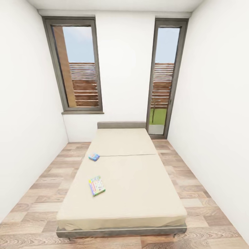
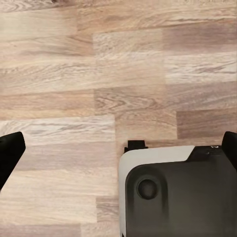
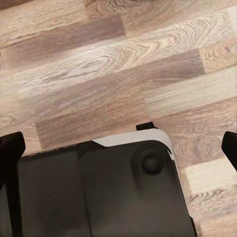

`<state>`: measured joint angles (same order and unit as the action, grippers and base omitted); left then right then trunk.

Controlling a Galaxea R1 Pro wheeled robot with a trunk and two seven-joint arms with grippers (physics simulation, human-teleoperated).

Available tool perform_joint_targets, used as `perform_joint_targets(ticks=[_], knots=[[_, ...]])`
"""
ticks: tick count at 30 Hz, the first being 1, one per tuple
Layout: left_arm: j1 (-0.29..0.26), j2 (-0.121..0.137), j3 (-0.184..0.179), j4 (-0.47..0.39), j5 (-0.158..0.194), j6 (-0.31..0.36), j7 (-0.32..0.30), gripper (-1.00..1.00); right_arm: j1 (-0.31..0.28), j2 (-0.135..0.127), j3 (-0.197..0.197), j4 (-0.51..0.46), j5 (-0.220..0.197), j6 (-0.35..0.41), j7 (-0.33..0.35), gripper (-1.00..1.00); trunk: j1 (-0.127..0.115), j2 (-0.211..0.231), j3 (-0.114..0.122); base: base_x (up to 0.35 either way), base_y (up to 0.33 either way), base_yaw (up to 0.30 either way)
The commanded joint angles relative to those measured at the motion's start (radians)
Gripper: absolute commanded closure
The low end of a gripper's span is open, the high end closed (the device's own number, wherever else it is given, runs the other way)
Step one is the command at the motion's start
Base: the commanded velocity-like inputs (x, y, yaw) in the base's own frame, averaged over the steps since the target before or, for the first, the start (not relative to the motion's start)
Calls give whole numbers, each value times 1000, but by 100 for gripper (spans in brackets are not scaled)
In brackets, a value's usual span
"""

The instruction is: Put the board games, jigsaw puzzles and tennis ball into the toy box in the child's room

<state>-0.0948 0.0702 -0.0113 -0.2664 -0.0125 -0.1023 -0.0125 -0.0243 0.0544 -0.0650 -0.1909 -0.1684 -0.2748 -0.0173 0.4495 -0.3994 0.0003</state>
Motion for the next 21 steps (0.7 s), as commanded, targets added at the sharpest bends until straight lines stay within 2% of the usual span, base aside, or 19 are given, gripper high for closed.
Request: perform_joint_targets(ticks=[1,10,21], knots=[[0,0,-1,1,-1,-3,-1,-100,0,1,-6,1,-2,-4,2,-100,0,-1,0,75,3,0],[0,0,-2,1,-1,-3,-1,-100,0,1,-6,1,-2,-4,1,-100,0,-1,0,89,13,0],[0,0,-2,1,-1,-3,-1,-100,0,1,-7,1,-2,-4,1,-100,0,-1,0,182,142,0]])
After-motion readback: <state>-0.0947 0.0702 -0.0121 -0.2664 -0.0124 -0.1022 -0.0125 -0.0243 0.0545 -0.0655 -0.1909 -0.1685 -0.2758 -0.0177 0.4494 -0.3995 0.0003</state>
